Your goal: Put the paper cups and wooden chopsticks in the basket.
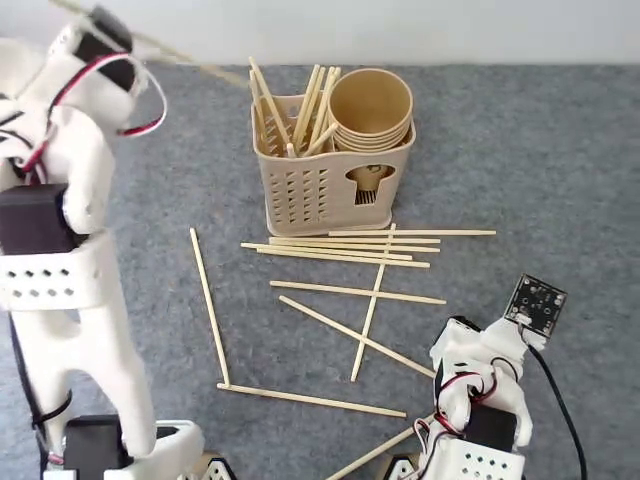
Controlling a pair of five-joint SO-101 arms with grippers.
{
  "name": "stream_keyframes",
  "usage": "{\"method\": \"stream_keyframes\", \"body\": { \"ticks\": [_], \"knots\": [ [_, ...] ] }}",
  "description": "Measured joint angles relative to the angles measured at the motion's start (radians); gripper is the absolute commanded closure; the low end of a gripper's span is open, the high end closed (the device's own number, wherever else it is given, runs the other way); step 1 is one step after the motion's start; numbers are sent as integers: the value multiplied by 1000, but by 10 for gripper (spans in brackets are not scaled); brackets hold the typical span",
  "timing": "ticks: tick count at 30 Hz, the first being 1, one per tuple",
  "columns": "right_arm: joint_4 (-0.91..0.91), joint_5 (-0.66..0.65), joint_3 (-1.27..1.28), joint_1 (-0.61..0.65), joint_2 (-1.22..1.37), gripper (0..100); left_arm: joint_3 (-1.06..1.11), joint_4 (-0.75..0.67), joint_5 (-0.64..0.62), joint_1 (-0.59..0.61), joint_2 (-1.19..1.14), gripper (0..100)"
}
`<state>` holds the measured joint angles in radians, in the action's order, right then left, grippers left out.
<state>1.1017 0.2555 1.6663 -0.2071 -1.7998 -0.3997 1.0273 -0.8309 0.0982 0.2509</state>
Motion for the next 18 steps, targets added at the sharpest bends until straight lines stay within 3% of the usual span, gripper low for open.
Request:
{"method": "stream_keyframes", "body": {
  "ticks": [8, 18],
  "knots": [
    [0, 0, 0, 0, 0, 990, 0, -68, 34, -94, -203, 987],
    [0, 0, 0, 0, 0, 990, 2, -54, 245, -143, -299, 971]
  ]
}}
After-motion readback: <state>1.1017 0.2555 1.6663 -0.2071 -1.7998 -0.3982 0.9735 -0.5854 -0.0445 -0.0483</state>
